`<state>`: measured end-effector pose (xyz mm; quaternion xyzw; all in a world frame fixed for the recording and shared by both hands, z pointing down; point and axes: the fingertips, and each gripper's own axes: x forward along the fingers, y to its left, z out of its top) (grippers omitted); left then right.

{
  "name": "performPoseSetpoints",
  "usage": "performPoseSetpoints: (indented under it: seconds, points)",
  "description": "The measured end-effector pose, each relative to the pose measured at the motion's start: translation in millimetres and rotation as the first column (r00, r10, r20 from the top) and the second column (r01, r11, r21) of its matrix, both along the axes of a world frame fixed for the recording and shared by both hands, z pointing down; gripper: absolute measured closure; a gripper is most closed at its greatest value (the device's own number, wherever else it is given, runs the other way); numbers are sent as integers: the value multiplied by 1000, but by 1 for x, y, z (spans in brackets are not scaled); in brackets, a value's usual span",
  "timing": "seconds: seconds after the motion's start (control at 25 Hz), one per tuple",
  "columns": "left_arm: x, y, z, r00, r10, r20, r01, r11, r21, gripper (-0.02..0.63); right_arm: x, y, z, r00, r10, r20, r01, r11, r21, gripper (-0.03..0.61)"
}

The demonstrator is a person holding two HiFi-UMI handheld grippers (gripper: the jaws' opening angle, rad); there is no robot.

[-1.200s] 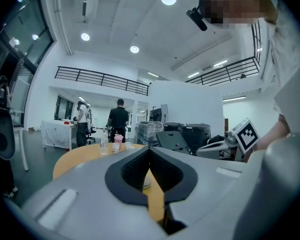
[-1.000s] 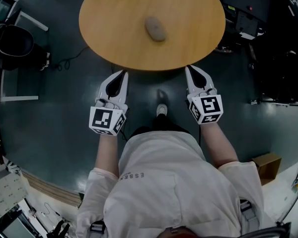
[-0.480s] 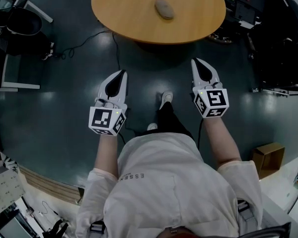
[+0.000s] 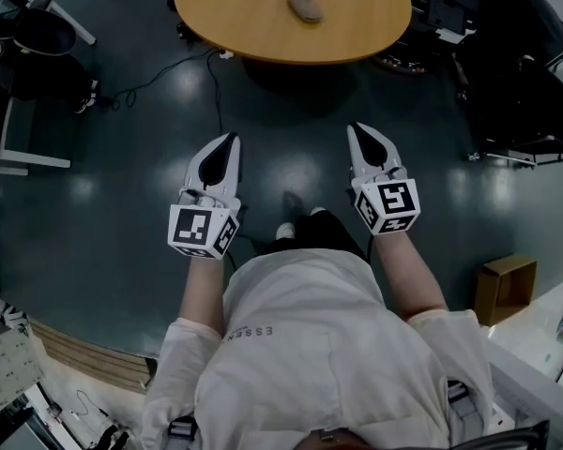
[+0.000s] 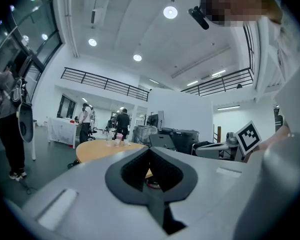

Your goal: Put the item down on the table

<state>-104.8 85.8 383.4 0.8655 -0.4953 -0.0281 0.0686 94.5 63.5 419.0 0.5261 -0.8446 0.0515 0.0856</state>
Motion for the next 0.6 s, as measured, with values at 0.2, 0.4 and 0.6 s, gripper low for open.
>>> performPoseSetpoints:
  seconds: [0.2, 0.4, 0.6]
  points:
    - [15, 19, 2, 999, 47, -27, -46, 999, 15, 604, -12, 30, 10, 999, -38, 8, 38, 999, -11, 587]
    - [29, 32, -3, 997, 74, -4, -74, 997, 25, 604, -17, 44, 1, 997, -73, -3, 73, 997, 14, 588]
    - [19, 35, -3, 999, 49, -11, -49, 999, 20, 604, -35, 50, 1, 994, -105, -30, 106, 994, 33, 586]
